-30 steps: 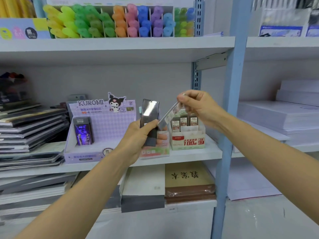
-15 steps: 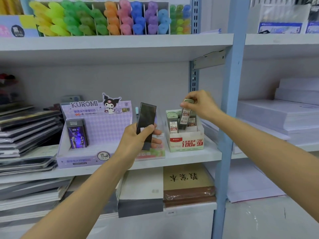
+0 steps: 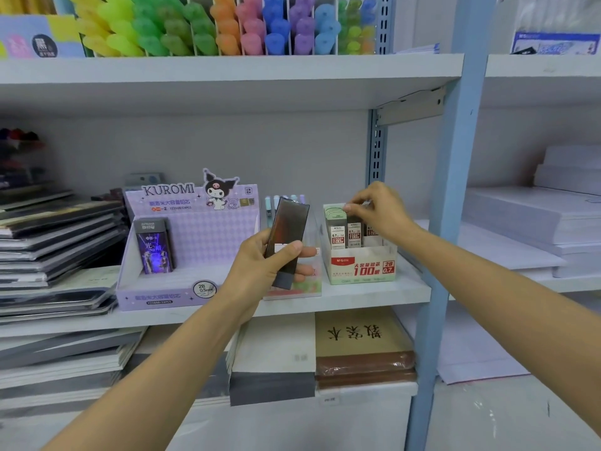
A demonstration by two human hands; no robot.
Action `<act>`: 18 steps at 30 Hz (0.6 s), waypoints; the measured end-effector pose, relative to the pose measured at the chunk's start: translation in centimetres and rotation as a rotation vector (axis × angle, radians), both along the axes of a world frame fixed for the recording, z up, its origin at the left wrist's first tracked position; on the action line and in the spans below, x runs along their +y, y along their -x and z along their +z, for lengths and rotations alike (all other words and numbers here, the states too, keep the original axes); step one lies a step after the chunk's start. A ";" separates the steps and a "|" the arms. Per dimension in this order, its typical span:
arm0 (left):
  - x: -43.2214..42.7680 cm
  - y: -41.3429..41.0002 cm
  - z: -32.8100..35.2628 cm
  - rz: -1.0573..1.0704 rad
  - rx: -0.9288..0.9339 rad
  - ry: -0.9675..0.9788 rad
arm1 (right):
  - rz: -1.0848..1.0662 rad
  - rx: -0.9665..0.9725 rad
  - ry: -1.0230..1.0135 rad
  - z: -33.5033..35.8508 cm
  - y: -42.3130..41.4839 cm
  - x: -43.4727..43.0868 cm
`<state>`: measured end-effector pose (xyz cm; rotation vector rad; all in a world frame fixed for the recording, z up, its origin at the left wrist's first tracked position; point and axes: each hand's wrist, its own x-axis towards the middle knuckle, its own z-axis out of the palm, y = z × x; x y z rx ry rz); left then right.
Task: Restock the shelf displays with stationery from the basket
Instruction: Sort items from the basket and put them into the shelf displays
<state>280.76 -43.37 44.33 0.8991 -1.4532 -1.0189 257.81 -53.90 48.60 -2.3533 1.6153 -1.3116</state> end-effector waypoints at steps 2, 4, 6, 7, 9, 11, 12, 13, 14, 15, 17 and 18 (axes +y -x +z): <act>0.3 -0.1 0.0 -0.007 0.010 0.008 | -0.018 -0.061 0.112 0.6 -0.5 1.1; 0.6 -0.2 0.2 -0.018 0.012 0.029 | 0.126 -0.221 0.115 1.5 -1.7 3.1; 1.0 -0.4 0.3 -0.033 0.013 0.042 | 0.455 -0.352 -0.130 2.5 -3.1 5.3; 1.3 -0.5 0.4 -0.037 0.005 0.044 | 0.587 -0.354 -0.259 2.6 -3.9 6.2; 1.8 -0.9 0.7 -0.005 -0.036 0.061 | 0.715 -0.299 -0.378 2.7 -5.3 7.3; 2.3 -1.8 1.1 0.107 -0.034 0.070 | 0.746 -0.346 -0.349 2.7 -6.4 8.0; 2.6 -2.3 1.3 0.192 0.008 0.049 | 0.747 -0.408 -0.315 2.7 -6.7 8.2; 2.9 -3.0 1.5 0.283 0.070 0.006 | 0.745 -0.474 -0.279 2.7 -7.0 8.3; 3.3 -3.6 1.8 0.356 0.143 -0.060 | 0.750 -0.531 -0.243 2.6 -7.2 8.5; 3.8 -4.2 2.0 0.382 0.222 -0.137 | 0.765 -0.569 -0.213 2.5 -7.5 8.8; 4.6 -5.0 2.5 0.296 0.369 -0.254 | 0.806 -0.572 -0.179 2.0 -8.4 9.4; 4.9 -5.3 2.7 0.228 0.423 -0.270 | 0.828 -0.533 -0.172 1.6 -9.0 9.9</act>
